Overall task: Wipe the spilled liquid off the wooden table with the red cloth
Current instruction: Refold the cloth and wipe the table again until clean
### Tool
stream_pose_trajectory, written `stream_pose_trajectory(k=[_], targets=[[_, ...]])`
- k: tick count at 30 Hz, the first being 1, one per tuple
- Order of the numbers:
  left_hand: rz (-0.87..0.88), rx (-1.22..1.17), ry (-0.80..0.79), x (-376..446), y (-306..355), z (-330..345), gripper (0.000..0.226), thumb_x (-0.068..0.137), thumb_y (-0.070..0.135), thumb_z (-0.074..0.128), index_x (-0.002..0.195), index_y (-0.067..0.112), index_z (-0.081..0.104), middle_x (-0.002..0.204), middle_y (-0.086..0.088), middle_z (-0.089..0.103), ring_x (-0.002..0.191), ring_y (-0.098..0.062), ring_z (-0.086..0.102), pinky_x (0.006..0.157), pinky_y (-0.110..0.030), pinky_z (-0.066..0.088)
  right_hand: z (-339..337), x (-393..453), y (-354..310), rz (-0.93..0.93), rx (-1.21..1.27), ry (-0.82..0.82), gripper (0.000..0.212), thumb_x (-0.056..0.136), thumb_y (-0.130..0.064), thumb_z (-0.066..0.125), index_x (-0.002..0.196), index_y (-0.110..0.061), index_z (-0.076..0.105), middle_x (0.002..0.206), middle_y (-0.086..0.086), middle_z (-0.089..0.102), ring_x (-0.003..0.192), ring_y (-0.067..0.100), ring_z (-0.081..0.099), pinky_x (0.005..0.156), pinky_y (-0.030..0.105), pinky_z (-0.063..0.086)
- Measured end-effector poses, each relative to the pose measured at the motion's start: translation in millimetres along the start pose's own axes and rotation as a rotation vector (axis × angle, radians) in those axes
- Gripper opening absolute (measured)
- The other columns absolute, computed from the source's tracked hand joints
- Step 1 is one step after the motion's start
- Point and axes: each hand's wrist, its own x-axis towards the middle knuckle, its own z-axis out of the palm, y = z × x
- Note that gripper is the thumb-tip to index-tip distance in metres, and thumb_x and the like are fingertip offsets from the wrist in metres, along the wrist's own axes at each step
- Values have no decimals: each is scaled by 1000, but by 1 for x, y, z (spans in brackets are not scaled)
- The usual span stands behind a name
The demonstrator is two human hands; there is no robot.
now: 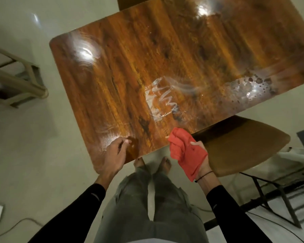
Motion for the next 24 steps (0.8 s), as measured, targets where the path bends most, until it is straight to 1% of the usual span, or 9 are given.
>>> stream_pose_trajectory(k=[2,4,5,8,13,15,18,21,24], targets=[[-75,-34,121,5,-9,-6,33,111,48,48,111,31,76,120,1,74,114,-23,66,104,-44,51,8,10,2,-21,-72,-24,61,115,-30,35,167,0,43,122,20,67,93,29,67,84,40,60],[-150,-103,235,10,-20,-16,33,113,41,47,105,30,76,115,-3,76,115,-27,68,112,-55,51,27,21,9,-24,-156,-110,49,108,-35,64,145,-4,54,111,16,56,88,27,55,81,39,53],[-155,-177,280,12,-27,-22,32,116,33,47,102,29,76,108,-2,77,111,-26,70,112,-57,52,32,29,15,-3,-160,-140,42,110,-32,62,139,-3,54,112,17,54,92,29,54,85,41,51],[-163,-299,395,14,-46,-38,34,117,25,47,102,22,77,98,1,78,98,-21,74,105,-52,58,42,51,30,7,-180,61,57,121,-27,38,171,0,40,140,22,62,117,34,62,110,51,48],[-126,-227,440,17,-76,-57,35,115,36,47,108,20,77,103,3,77,101,-19,71,93,-35,56,104,94,44,-163,-509,51,70,88,-15,60,153,11,56,138,26,56,113,38,59,91,48,54],[-96,-126,445,19,-85,-58,39,113,39,46,111,15,77,110,0,72,106,-18,64,94,-29,50,126,108,58,-325,-787,88,62,87,-15,59,146,2,68,139,17,61,121,34,63,98,54,59],[-53,-34,477,21,-91,-56,39,112,36,46,114,10,75,116,1,62,115,-17,54,96,-10,37,152,120,92,-585,-1290,-19,65,95,-21,56,160,-21,64,132,-3,64,113,13,63,97,46,62],[-6,10,499,25,-94,-56,35,114,30,47,119,9,75,126,0,57,124,-15,48,101,-5,30,152,136,139,-870,-2066,-182,74,99,-43,52,171,-26,47,158,13,57,135,33,56,109,51,53],[32,55,481,33,-97,-55,37,113,29,46,126,8,73,135,-11,59,130,-22,50,108,-21,38,134,142,176,-890,-2526,-338,80,107,-53,40,180,-23,27,186,21,19,165,44,34,130,63,32]])
